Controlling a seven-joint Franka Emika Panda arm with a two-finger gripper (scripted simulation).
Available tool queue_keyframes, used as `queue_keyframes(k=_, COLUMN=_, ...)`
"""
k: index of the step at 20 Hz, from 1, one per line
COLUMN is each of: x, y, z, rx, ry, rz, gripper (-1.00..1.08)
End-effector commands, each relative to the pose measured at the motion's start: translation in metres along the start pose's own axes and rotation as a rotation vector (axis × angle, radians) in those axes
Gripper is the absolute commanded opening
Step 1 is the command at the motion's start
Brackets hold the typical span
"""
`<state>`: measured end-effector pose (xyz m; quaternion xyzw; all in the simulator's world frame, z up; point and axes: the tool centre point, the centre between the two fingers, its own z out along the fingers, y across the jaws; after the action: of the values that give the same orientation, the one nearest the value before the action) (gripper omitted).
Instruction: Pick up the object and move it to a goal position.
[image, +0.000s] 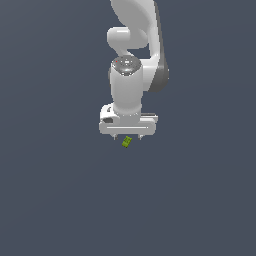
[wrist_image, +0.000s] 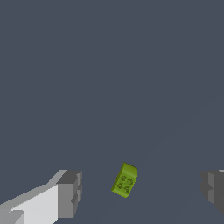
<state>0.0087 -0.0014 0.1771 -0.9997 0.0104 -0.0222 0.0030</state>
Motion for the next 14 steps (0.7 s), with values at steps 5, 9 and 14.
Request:
queue_keyframes(k=5, x=0.000, y=0.005, z=0.000, rx=-0.001, ry=0.002, rz=-0.003, gripper=1.00)
queue_keyframes(k=9, x=-0.001, y=0.017, z=0.000, rx=-0.005, ry=0.005, rz=-0.008, gripper=1.00)
queue_keyframes(k=14, x=-0.002, y=0.020, z=0.001, rx=-0.005, ry=0.006, rz=-0.009, gripper=1.00)
